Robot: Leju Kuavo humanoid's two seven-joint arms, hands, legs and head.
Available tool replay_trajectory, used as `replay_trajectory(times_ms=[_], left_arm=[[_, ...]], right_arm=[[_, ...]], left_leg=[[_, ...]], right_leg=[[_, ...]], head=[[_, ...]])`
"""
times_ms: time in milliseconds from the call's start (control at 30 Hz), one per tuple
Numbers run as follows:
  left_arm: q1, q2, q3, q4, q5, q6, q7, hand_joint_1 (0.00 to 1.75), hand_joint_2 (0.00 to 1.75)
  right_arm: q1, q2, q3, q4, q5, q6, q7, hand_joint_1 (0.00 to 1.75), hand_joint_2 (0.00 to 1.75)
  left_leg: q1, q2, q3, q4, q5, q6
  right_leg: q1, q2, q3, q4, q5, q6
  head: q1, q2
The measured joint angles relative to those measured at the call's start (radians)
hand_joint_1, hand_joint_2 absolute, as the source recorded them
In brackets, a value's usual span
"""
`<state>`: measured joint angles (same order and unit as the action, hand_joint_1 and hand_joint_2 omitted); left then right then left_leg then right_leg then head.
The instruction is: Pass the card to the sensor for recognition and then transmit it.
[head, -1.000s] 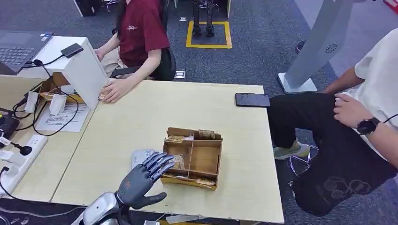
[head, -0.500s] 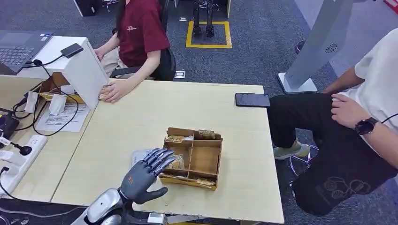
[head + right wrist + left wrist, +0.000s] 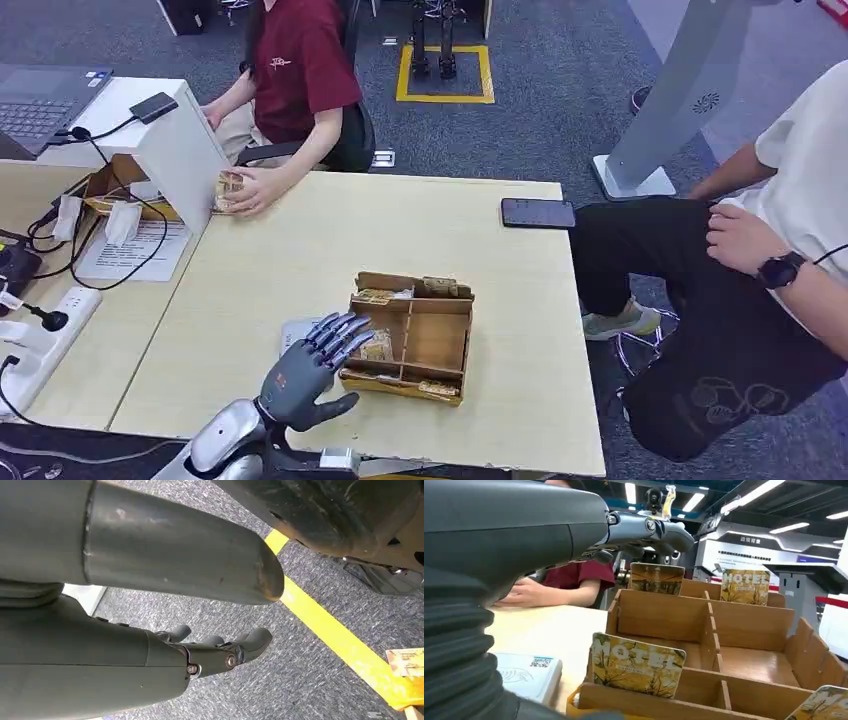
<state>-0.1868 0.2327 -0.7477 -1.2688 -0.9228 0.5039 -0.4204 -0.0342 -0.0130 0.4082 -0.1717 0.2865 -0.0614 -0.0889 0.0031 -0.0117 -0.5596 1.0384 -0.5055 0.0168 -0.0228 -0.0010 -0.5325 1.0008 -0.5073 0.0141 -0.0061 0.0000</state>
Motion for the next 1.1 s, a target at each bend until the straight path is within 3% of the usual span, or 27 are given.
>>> replay_trajectory(times_ms=[867, 900, 1100], left_arm=[[-0.009, 0.0, 0.0, 0.015, 0.055, -0.002, -0.037, 1.75, 1.75], [-0.009, 0.0, 0.0, 0.016, 0.056, -0.002, -0.037, 0.0, 1.75], [-0.008, 0.0, 0.0, 0.017, 0.07, 0.001, -0.042, 0.0, 1.75]], right_arm=[[-0.001, 0.0, 0.0, -0.005, 0.003, -0.002, 0.001, 0.0, 0.0], [-0.001, 0.0, 0.0, -0.005, 0.003, -0.002, 0.001, 0.0, 0.0], [-0.002, 0.0, 0.0, -0.005, 0.003, -0.003, 0.001, 0.0, 0.0]], left_leg=[[0.0, 0.0, 0.0, 0.0, 0.0, 0.0], [0.0, 0.0, 0.0, 0.0, 0.0, 0.0], [0.0, 0.0, 0.0, 0.0, 0.0, 0.0]], right_leg=[[0.0, 0.0, 0.0, 0.0, 0.0, 0.0], [0.0, 0.0, 0.0, 0.0, 0.0, 0.0], [0.0, 0.0, 0.0, 0.0, 0.0, 0.0]], head=[[0.0, 0.0], [0.0, 0.0], [0.0, 0.0]])
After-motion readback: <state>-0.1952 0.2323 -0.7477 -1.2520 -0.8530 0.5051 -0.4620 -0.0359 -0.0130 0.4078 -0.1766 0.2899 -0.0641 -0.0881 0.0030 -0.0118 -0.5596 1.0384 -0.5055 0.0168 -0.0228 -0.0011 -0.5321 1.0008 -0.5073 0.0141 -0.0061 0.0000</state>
